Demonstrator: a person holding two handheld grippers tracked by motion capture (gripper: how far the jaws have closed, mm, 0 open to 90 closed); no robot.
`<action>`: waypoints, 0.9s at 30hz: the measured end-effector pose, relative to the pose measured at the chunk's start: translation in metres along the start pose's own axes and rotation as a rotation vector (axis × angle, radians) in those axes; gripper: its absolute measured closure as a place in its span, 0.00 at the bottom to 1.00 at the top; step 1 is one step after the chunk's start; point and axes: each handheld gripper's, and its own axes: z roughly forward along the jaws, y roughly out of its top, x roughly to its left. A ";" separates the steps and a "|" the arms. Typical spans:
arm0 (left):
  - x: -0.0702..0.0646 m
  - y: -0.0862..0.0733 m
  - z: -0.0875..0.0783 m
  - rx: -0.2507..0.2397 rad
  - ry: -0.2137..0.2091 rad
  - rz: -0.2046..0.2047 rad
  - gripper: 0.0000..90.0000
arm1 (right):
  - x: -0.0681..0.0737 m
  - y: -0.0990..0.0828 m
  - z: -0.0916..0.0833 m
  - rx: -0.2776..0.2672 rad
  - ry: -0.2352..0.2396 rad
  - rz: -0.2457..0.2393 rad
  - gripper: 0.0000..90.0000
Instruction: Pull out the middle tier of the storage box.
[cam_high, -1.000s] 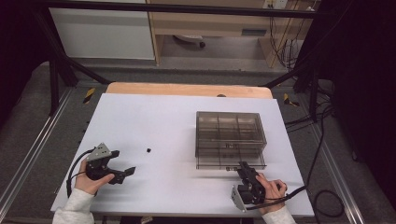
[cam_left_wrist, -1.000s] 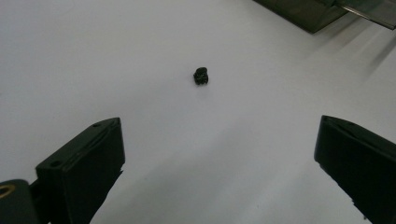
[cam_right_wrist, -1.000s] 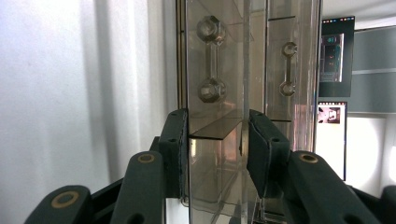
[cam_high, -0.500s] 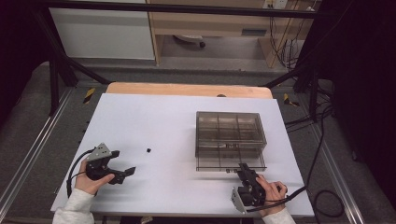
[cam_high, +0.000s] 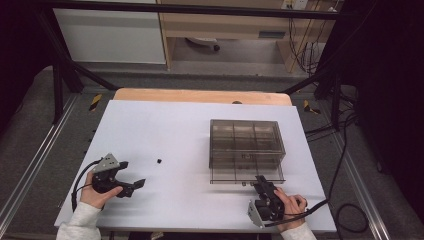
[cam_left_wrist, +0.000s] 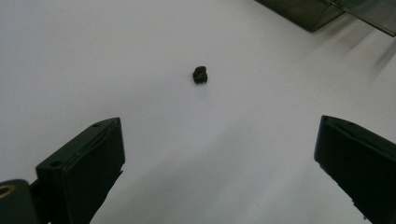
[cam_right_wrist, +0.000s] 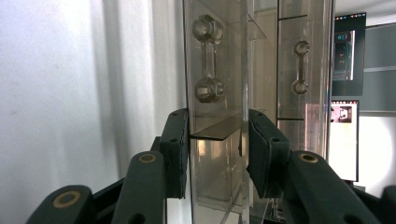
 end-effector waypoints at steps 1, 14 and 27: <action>0.000 0.000 0.000 0.000 0.000 0.000 0.01 | 0.000 0.000 0.000 -0.001 0.001 0.000 0.70; 0.000 0.000 0.000 0.003 -0.001 0.001 0.01 | 0.000 -0.001 0.001 -0.006 0.016 0.024 0.67; 0.000 0.000 0.001 0.006 -0.002 0.000 0.01 | -0.006 -0.006 0.002 -0.064 0.061 0.179 0.48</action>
